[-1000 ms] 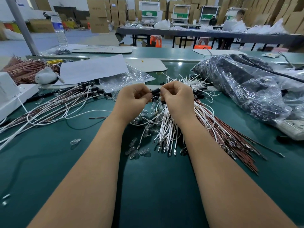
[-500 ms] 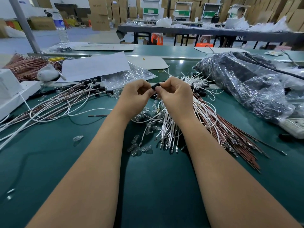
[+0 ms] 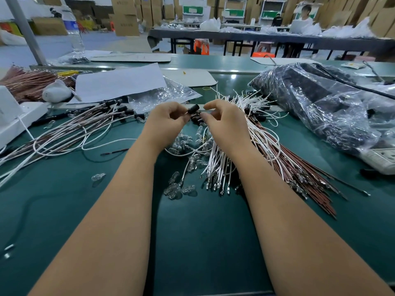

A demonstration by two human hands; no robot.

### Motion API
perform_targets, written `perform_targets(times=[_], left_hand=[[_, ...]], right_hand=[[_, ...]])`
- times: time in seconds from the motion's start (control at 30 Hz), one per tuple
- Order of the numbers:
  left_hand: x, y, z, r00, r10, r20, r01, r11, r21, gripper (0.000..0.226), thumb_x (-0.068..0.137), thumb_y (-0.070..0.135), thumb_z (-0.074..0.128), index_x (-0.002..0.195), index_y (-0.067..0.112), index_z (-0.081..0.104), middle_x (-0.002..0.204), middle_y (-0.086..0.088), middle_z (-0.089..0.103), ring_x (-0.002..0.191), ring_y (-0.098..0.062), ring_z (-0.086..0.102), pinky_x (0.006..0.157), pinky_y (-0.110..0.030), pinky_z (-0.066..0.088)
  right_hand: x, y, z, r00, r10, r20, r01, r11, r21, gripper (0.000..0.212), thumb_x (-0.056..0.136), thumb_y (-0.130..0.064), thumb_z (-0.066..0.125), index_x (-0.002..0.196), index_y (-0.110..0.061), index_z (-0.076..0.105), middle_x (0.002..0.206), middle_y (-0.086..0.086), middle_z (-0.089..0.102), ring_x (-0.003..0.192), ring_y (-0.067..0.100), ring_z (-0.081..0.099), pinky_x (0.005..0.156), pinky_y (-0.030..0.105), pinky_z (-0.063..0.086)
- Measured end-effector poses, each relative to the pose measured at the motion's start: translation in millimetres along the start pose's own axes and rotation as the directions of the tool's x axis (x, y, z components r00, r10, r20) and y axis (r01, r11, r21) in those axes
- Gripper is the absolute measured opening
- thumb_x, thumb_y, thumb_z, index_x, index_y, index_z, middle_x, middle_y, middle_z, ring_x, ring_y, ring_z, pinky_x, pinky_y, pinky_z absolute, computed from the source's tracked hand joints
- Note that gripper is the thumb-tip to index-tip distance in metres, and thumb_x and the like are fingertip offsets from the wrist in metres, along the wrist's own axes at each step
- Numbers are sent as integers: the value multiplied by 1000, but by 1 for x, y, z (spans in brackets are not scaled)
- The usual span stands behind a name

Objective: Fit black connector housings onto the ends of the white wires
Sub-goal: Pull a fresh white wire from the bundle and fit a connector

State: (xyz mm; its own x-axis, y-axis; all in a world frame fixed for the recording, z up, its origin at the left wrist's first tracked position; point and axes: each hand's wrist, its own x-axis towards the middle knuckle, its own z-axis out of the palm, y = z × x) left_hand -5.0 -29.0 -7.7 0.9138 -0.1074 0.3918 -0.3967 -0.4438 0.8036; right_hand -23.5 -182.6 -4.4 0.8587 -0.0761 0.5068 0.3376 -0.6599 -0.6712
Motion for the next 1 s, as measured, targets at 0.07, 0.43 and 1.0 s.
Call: perform_targets(times=[0.07,0.43,1.0], left_hand=[[1,-5,-1,998,-15,-57,17,999,39,6,91,7,61,90,8,67,79,0,62,78,-19,56,71,-12,47],[2,-12,1,995,4,-98,-1,1000,30,8,94,17,58,89,22,62,72,-4,68,53,-12,52,55,-32,48],[-2,-1,2,994,-71,78,81,988,-133,19,90,5,59,77,15,66,72,-8,65,62,-18,41,62,-30,35]], right_hand=[[-1,-1,0,993,-43,110,58,989,-139,15,93,-20,61,104,-15,70,87,-3,68,81,14,63,75,34,54],[-5,-7,4,933,32,359,81,952,-297,11,90,-15,59,88,-16,70,95,1,65,89,17,59,84,36,51],[3,0,0,979,204,20,-185,840,509,14,94,-10,60,85,-21,63,77,-4,62,67,9,56,68,23,51]])
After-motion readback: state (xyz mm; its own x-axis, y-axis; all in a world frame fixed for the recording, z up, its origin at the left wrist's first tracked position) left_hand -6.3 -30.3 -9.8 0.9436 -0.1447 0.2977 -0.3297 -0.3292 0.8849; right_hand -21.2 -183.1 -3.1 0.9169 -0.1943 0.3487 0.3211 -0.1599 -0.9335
